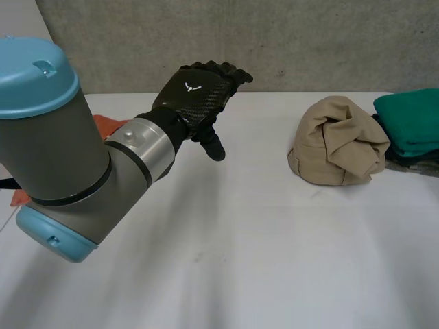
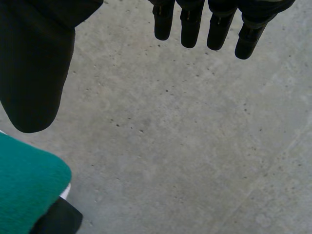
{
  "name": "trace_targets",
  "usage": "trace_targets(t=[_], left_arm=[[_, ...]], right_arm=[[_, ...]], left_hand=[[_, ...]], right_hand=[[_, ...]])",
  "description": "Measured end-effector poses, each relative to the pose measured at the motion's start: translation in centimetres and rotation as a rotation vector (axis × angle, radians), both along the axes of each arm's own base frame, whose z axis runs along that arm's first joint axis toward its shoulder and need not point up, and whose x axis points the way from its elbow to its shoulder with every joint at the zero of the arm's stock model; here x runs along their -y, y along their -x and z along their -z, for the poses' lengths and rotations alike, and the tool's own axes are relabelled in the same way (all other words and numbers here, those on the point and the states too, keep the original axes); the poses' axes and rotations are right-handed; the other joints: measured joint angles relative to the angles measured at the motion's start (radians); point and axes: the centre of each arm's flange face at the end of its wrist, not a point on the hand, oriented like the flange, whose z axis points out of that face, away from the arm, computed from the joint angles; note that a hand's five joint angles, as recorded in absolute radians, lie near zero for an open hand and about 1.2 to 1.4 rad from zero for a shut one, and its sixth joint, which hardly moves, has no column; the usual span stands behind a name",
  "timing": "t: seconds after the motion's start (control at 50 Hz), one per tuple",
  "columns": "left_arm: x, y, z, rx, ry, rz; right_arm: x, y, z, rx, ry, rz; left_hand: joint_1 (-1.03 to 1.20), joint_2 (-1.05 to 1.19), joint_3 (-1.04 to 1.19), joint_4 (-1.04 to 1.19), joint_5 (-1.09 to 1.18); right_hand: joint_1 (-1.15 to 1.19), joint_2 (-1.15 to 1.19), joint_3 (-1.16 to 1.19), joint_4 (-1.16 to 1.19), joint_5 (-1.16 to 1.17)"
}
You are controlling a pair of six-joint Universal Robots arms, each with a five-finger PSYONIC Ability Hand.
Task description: Fold the laundry.
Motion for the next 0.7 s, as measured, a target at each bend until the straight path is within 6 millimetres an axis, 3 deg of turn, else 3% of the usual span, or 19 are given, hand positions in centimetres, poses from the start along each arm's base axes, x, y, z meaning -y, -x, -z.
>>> trace_targets(t=[0.14,0.24,0.28,0.38,0.52,0.54,0.56,0.62,0.64,0.7], left_arm=[[0.1,0.0,0.0,0.001,-0.001,-0.001],[0.0,0.0,0.0,0.001,-0.001,-0.002],[0.0,-0.1,0.0,0.001,-0.001,-0.002],[0.1,-0.2,0.2,0.005,-0.006,-0.005],[0.0,-0.3,0.5,0.012,-0.016,-0.007],[0.0,-0.3,0.6,0.013,-0.017,-0.007],[0.0,-0.3,0.6,0.014,-0.017,-0.007],[-0.1,-0.3,0.7,0.016,-0.018,-0.006],[-0.1,-0.3,0.7,0.017,-0.019,-0.006],[0.0,-0.4,0.8,0.017,-0.02,-0.009]], right_arm=[[-1.9,-4.0,-0.8,0.019,-0.113,-0.1],[-4.8,-10.1,0.3,0.026,-0.321,-0.287],[-6.0,-12.8,1.5,0.019,-0.413,-0.365],[-7.1,-17.2,5.1,-0.008,-0.527,-0.473],[-6.3,-20.7,11.0,-0.04,-0.547,-0.5],[-6.2,-20.9,11.3,-0.042,-0.543,-0.497],[-5.8,-21.3,12.3,-0.05,-0.525,-0.481],[-5.4,-21.9,12.9,-0.062,-0.478,-0.444],[-5.5,-22.2,12.7,-0.065,-0.455,-0.435],[-6.2,-23.1,11.0,-0.066,-0.393,-0.443]], left_hand=[[0.0,0.0,0.0,0.0,0.0],[0.0,0.0,0.0,0.0,0.0],[0.0,0.0,0.0,0.0,0.0],[0.0,0.0,0.0,0.0,0.0],[0.0,0.0,0.0,0.0,0.0],[0.0,0.0,0.0,0.0,0.0],[0.0,0.0,0.0,0.0,0.0],[0.0,0.0,0.0,0.0,0.0],[0.0,0.0,0.0,0.0,0.0],[0.0,0.0,0.0,0.0,0.0]], right_hand=[[0.0,0.0,0.0,0.0,0.0],[0.0,0.0,0.0,0.0,0.0],[0.0,0.0,0.0,0.0,0.0],[0.0,0.0,0.0,0.0,0.0],[0.017,0.018,0.019,0.018,0.019],[0.076,0.078,0.079,0.077,0.081],[0.333,0.346,0.338,0.331,0.316],[0.744,0.808,0.776,0.775,0.758],[0.836,0.908,0.895,0.902,0.869],[0.85,0.947,0.949,0.966,0.898]])
